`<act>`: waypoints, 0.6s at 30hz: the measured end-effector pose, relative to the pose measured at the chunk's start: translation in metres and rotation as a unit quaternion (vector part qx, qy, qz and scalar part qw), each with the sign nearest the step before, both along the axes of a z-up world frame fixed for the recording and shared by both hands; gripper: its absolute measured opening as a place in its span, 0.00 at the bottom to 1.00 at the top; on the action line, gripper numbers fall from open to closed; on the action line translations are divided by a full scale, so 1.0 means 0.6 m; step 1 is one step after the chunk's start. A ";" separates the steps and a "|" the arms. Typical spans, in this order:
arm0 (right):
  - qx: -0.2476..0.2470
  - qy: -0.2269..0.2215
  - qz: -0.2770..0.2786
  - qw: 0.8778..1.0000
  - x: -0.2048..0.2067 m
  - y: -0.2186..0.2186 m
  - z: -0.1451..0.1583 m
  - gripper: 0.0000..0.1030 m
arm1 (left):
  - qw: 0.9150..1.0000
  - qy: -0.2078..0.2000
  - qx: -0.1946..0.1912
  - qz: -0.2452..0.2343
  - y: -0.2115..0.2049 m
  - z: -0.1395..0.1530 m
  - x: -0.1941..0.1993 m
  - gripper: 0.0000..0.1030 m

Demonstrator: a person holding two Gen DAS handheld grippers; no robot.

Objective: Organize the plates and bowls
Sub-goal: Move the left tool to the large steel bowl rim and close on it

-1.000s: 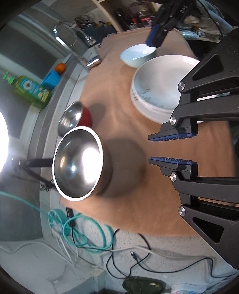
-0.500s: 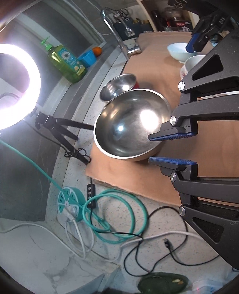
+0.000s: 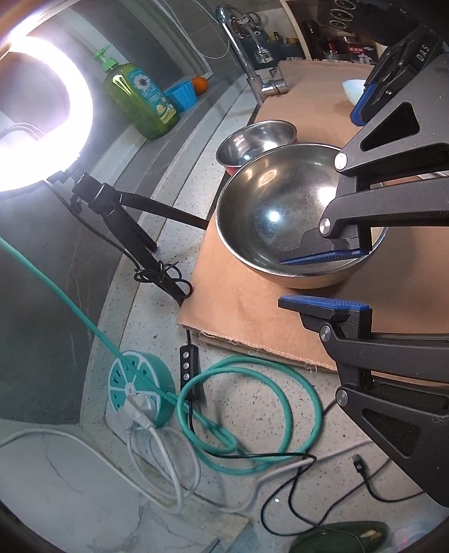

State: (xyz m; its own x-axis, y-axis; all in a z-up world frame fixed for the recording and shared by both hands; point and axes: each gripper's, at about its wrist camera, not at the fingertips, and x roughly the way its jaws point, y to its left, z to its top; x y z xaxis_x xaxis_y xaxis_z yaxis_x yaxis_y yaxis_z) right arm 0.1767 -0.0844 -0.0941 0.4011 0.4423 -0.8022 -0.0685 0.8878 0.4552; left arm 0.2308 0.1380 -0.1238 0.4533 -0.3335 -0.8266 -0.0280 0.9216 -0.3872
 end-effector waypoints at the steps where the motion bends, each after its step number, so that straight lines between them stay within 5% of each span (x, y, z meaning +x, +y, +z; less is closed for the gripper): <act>1: 0.001 0.004 -0.002 1.000 0.009 0.002 -0.006 0.36 | 1.000 0.001 -0.003 -0.001 0.000 -0.002 0.001 0.16; 18: 0.014 0.040 -0.011 0.999 0.074 0.020 -0.058 0.16 | 1.000 0.017 -0.011 -0.016 -0.012 -0.031 0.017 0.16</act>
